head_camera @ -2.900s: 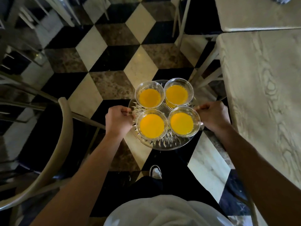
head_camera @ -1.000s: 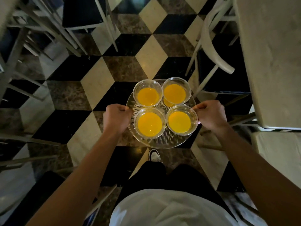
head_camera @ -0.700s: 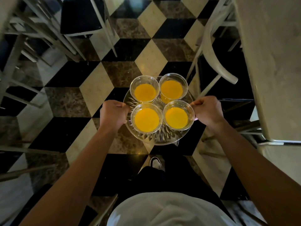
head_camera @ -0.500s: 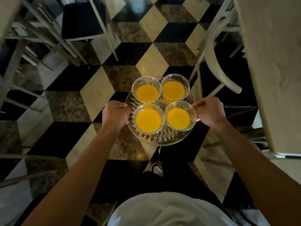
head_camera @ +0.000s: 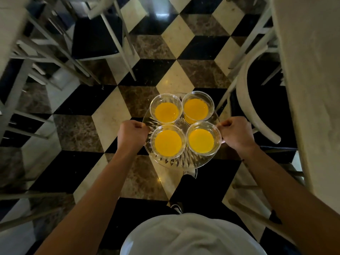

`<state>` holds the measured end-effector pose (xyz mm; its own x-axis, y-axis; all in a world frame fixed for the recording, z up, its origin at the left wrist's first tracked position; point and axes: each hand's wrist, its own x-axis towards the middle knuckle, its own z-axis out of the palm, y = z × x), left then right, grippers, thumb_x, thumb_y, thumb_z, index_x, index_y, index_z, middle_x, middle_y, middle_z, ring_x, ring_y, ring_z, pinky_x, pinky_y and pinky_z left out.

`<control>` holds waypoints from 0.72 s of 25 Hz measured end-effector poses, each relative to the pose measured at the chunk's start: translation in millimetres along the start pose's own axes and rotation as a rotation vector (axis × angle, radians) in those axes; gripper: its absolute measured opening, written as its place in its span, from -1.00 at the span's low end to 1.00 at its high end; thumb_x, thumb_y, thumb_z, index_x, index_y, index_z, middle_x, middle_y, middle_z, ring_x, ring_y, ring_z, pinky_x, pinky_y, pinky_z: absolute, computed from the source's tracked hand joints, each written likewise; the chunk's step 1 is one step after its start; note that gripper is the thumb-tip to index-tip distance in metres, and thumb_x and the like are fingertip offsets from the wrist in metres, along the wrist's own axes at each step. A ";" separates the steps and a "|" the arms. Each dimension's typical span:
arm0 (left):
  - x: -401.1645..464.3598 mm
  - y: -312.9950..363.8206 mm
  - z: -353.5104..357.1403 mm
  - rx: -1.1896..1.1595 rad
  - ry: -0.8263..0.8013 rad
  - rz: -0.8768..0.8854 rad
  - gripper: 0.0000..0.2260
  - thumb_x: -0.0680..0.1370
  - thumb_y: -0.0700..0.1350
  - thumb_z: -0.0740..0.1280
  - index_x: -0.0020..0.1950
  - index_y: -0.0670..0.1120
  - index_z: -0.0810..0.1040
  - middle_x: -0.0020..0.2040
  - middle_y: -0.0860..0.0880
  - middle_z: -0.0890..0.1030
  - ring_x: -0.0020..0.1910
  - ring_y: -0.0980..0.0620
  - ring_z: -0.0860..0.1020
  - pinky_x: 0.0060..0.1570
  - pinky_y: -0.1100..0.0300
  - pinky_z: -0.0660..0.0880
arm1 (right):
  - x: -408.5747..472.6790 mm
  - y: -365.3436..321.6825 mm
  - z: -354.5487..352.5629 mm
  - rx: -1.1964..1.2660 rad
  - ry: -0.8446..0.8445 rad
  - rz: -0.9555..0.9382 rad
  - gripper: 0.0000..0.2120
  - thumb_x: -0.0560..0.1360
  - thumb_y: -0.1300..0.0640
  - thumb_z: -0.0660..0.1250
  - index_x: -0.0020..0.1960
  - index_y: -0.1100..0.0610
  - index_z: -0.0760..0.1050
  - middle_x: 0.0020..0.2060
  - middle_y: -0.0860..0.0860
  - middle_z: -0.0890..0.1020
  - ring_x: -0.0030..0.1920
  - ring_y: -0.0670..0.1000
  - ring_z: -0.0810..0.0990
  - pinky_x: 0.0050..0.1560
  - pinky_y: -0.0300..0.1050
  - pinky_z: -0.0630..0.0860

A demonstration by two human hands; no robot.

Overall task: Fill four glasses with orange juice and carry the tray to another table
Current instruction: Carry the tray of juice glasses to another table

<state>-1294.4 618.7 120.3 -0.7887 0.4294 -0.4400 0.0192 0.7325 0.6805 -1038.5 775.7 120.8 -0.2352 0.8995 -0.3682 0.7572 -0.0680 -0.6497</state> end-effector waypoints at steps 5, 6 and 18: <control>31.1 41.1 15.3 0.001 0.017 0.001 -0.83 0.54 -0.15 0.46 -0.26 -0.10 0.69 -0.29 -0.17 0.72 -0.25 -0.22 0.73 -0.20 -0.23 0.71 | 52.0 -26.1 -18.1 0.024 -0.049 0.019 -0.84 0.52 0.18 0.44 -0.22 0.07 0.71 -0.42 -0.04 0.72 -0.42 -0.10 0.71 -0.25 -0.04 0.72; 37.3 47.8 18.1 -0.010 0.011 0.004 -0.84 0.54 -0.15 0.46 -0.24 -0.11 0.69 -0.28 -0.19 0.72 -0.24 -0.23 0.72 -0.19 -0.25 0.71 | 60.8 -31.1 -21.5 0.027 -0.052 0.016 -0.83 0.53 0.20 0.43 -0.22 0.08 0.72 -0.39 -0.04 0.73 -0.40 -0.10 0.72 -0.24 -0.03 0.73; 137.0 139.8 45.8 -0.031 -0.061 0.014 -0.84 0.53 -0.15 0.47 -0.26 -0.11 0.70 -0.31 -0.16 0.72 -0.26 -0.19 0.74 -0.13 -0.23 0.71 | 172.0 -80.3 -42.3 0.106 0.004 0.030 -0.78 0.52 0.21 0.46 -0.28 0.00 0.66 -0.45 -0.23 0.68 -0.45 -0.17 0.68 -0.51 -0.35 0.55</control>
<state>-1371.6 804.2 128.2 -0.7495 0.4714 -0.4648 0.0099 0.7101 0.7041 -1114.0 954.1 137.7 -0.2104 0.8982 -0.3860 0.6953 -0.1400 -0.7050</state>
